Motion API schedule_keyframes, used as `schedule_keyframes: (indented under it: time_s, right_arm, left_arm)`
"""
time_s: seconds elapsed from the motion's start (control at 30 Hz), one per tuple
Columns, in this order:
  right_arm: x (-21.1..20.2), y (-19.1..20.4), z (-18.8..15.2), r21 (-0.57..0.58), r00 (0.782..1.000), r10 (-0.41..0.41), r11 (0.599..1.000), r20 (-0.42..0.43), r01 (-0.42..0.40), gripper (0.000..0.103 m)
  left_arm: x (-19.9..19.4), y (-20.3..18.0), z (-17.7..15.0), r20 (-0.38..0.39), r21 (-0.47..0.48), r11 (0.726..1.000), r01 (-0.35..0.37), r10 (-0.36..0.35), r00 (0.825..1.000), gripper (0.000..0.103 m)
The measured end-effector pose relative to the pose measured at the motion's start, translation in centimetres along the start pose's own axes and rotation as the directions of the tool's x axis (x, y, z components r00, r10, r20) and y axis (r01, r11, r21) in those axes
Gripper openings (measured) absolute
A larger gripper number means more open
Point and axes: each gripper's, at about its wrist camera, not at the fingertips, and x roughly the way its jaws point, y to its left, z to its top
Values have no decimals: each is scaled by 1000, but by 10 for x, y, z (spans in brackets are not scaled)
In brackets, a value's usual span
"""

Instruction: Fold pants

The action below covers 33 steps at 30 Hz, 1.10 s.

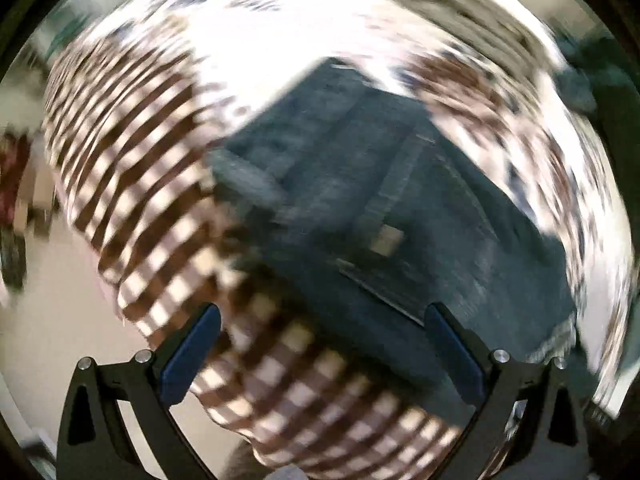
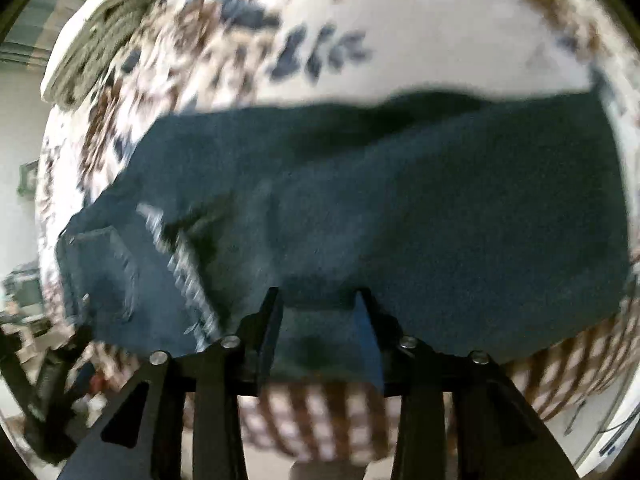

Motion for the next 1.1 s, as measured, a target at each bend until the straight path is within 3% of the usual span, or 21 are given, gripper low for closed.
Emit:
schedule_keyframes:
  time_s: [0.2,0.3,0.37,0.4,0.5,0.63,0.73,0.8,0.87,1.03,1.1]
  right_arm:
    - [2,-2,7,32,999,-30,999,36,29,47]
    - [7,7,7,0,997,-65,998,42,65,52]
    - [12,18,9,-20,995,-87,996,47,88,54]
    - [13,20,10,-27,994,-97,995,48,98,54]
    - [21,30,13,-28,993,-104,994,49,105,55]
    - [20,29,13,-16,993,-106,994,50,107,55]
    - [21,31,14,-9,993,-106,994,50,106,55]
    - [20,29,13,-9,993,-106,994,51,107,55]
    - [19,26,11,-10,993,-108,994,53,109,55]
    - [21,30,10,-13,990,-131,991,56,132,56]
    - [22,32,12,-11,990,-134,991,52,134,56]
  left_arm:
    - [19,31,10,8,-171,985,-6,8,1000,103]
    - [28,37,18,7,-234,969,77,-78,997,100]
    - [21,33,24,46,-212,965,153,-146,988,81]
    - [13,26,26,73,-176,968,181,-170,983,64]
    - [-5,17,21,127,-82,979,185,-174,977,60]
    - [2,40,13,162,-110,956,273,-254,954,43]
    - [-6,46,10,184,-124,921,370,-345,920,42]
    - [-20,44,6,201,-96,916,389,-365,909,41]
    - [-23,36,3,202,-74,912,404,-383,901,41]
    - [-15,31,-5,149,-123,884,451,-433,889,41]
    - [-18,25,-14,131,-98,892,440,-427,895,41]
